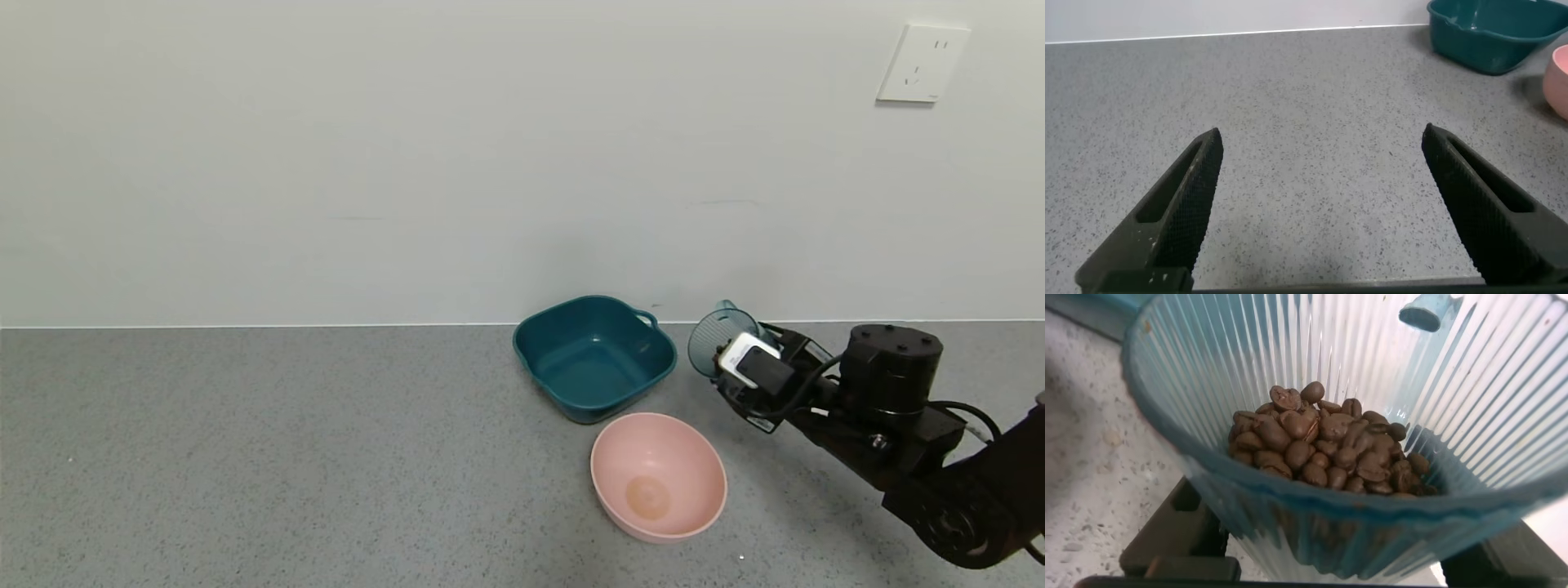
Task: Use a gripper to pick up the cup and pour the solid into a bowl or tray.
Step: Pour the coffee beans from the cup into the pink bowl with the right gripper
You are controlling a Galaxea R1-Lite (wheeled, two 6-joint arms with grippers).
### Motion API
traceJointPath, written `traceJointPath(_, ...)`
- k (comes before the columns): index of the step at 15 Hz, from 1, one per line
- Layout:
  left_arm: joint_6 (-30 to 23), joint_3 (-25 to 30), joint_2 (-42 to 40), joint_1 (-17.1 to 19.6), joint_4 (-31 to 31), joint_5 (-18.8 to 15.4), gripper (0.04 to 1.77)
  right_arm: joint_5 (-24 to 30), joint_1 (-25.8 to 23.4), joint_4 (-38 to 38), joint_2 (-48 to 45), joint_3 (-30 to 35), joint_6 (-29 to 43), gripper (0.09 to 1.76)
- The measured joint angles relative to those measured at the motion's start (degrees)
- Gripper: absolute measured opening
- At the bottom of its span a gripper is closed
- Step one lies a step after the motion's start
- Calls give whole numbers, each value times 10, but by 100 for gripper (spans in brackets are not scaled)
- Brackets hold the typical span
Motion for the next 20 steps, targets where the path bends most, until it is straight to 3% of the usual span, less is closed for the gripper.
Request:
traceJointPath(12, 0, 0, 0, 0, 0, 0, 175, -15, 16, -5, -5, 22, -178, 138)
traceJointPath(20, 0, 0, 0, 0, 0, 0, 175, -28, 40, -7, -9, 38, -231, 138)
